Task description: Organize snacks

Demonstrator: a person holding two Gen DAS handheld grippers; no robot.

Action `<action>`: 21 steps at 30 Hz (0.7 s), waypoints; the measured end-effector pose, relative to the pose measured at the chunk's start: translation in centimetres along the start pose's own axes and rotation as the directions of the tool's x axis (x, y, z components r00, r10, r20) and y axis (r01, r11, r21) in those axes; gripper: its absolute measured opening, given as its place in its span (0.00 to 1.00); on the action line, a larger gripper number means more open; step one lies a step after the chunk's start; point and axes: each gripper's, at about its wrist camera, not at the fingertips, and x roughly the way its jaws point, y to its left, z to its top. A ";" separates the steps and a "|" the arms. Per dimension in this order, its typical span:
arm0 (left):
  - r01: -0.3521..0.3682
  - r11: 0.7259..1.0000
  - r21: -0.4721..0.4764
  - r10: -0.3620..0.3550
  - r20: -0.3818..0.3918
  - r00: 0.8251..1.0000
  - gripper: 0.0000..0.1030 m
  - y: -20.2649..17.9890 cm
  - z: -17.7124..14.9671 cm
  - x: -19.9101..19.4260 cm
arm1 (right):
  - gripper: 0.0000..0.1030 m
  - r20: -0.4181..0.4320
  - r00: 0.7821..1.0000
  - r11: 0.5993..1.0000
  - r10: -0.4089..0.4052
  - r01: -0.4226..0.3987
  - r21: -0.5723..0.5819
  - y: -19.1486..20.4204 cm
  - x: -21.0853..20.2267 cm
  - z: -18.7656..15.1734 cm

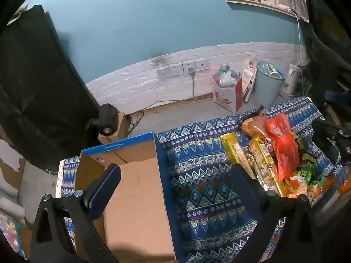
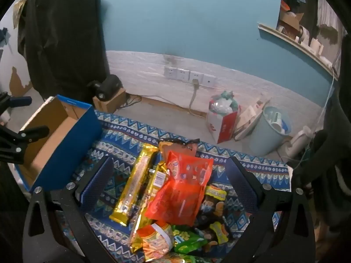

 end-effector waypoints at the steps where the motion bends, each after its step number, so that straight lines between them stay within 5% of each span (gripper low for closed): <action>1: -0.002 1.000 0.002 0.002 -0.003 1.000 0.98 0.0 0.0 0.0 | 0.97 -0.003 1.000 1.000 0.010 -0.010 0.007 0.0 0.0 0.0; 5: -0.004 1.000 0.004 0.004 -0.005 1.000 0.98 0.0 0.0 0.1 | 0.97 -0.021 0.999 0.998 0.050 -0.049 0.046 -1.0 0.3 0.0; 21: -0.008 1.000 0.014 0.007 0.004 1.000 0.98 -1.0 0.0 -0.6 | 0.97 -0.014 1.000 1.000 -0.003 0.002 -0.007 0.6 0.7 0.1</action>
